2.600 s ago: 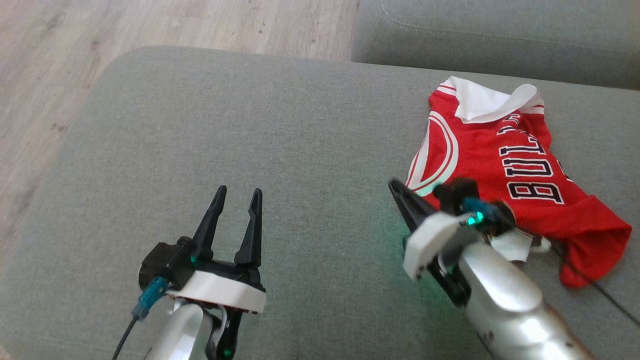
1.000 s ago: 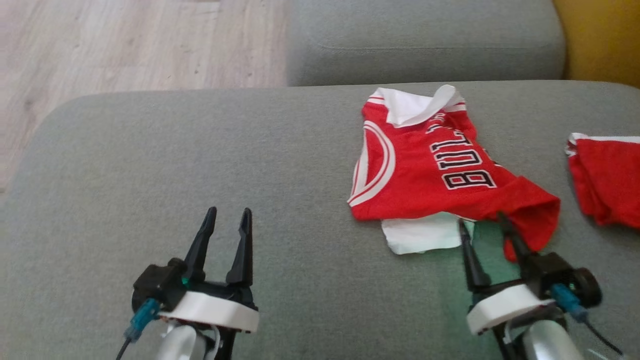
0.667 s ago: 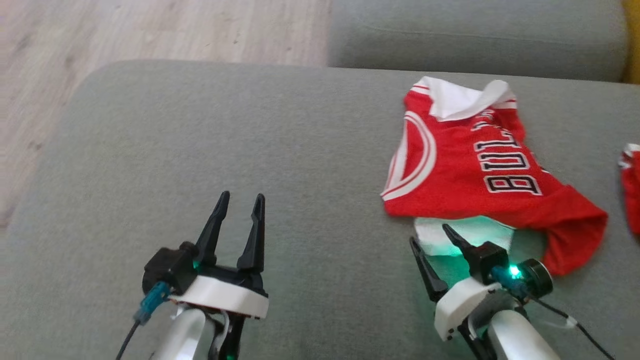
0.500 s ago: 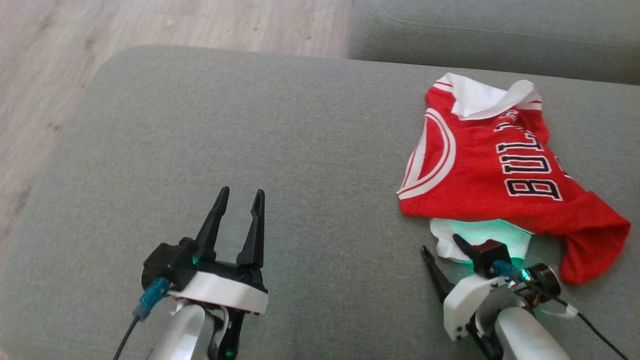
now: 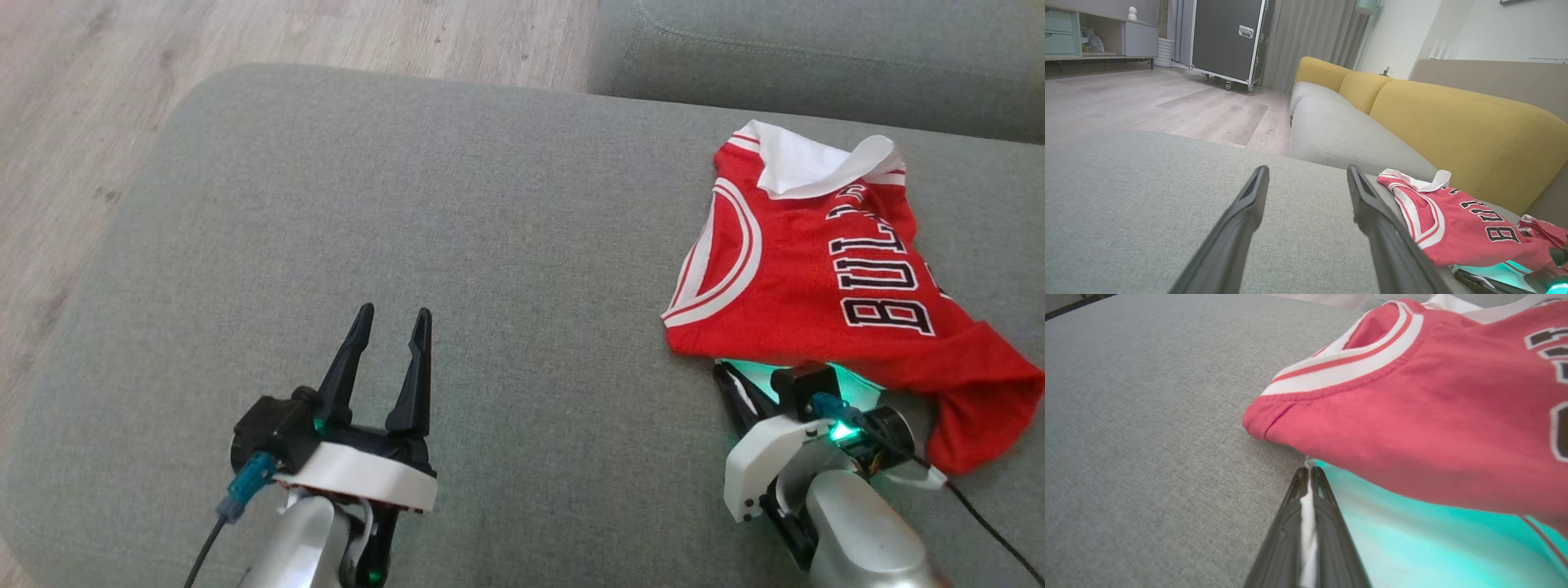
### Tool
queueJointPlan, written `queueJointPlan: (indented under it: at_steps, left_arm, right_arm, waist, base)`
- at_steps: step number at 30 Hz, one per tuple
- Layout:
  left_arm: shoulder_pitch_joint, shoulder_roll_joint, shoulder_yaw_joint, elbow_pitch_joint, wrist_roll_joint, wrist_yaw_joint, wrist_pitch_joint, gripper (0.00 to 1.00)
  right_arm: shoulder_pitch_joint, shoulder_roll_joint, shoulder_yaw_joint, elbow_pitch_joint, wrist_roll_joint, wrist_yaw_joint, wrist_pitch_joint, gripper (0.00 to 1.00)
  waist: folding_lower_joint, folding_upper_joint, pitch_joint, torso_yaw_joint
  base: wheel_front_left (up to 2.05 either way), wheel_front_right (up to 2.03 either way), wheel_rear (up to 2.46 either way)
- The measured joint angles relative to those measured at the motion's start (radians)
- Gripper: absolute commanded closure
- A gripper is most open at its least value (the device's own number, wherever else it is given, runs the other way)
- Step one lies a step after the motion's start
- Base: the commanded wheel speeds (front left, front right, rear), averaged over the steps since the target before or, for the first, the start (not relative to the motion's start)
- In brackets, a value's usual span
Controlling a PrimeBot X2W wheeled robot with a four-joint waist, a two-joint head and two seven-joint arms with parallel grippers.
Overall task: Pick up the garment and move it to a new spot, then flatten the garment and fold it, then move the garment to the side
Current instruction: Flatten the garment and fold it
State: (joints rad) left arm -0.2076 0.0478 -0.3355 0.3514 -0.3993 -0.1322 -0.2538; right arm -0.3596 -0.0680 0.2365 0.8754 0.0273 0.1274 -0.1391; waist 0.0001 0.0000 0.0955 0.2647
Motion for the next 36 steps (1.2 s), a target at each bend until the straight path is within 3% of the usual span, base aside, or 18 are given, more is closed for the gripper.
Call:
queueJointPlan:
  at_steps: [9, 17, 26, 27, 34, 35, 36]
  left_arm:
    - [0.000, 0.000, 0.004, 0.001, 0.003, 0.000, 0.000, 0.00]
    - [0.001, 0.000, 0.009, 0.000, 0.003, 0.000, 0.000, 0.00]
    - [0.001, 0.000, 0.008, -0.004, 0.003, 0.000, 0.000, 0.00]
    - [0.001, 0.000, 0.005, -0.005, 0.003, 0.000, 0.000, 0.00]
    - [0.005, 0.000, -0.004, 0.001, 0.003, 0.000, 0.000, 0.00]
    - [0.007, 0.000, -0.003, 0.002, 0.003, 0.000, 0.000, 0.00]
    - [0.009, 0.000, -0.002, 0.002, 0.003, 0.000, 0.000, 0.00]
  right_arm:
    - [-0.007, 0.002, 0.044, 0.010, 0.046, 0.000, -0.064, 1.00]
    - [-0.024, 0.002, 0.155, -0.087, 0.160, 0.000, -0.083, 1.00]
    - [-0.131, 0.001, 0.423, -0.221, 0.382, 0.000, -0.062, 1.00]
    - [-0.169, 0.000, 0.500, -0.241, 0.418, 0.000, -0.059, 1.00]
    - [-0.228, 0.000, 0.760, -0.288, 0.569, 0.000, -0.049, 1.00]
    - [-0.230, 0.000, 0.790, -0.281, 0.583, 0.000, -0.034, 0.66]
    - [-0.230, 0.001, 0.818, -0.269, 0.587, 0.000, -0.014, 0.00]
  waist:
    - [0.0000, 0.0000, -0.019, -0.017]
    - [0.0000, 0.0000, -0.031, -0.022]
    - [0.0000, 0.0000, -0.031, 0.017]
    - [0.0000, 0.0000, -0.032, 0.035]
    - [-0.0001, 0.0000, -0.046, 0.094]
    - [-0.0001, 0.0000, -0.050, 0.099]
    - [-0.0001, 0.0000, -0.053, 0.102]
  base:
    - [0.00, 0.00, 0.00]
    - [0.00, 0.00, 0.00]
    - [0.00, 0.00, 0.00]
    - [0.00, 0.00, 0.00]
    - [0.00, 0.00, 0.00]
    - [0.00, 0.00, 0.00]
    - [0.00, 0.00, 0.00]
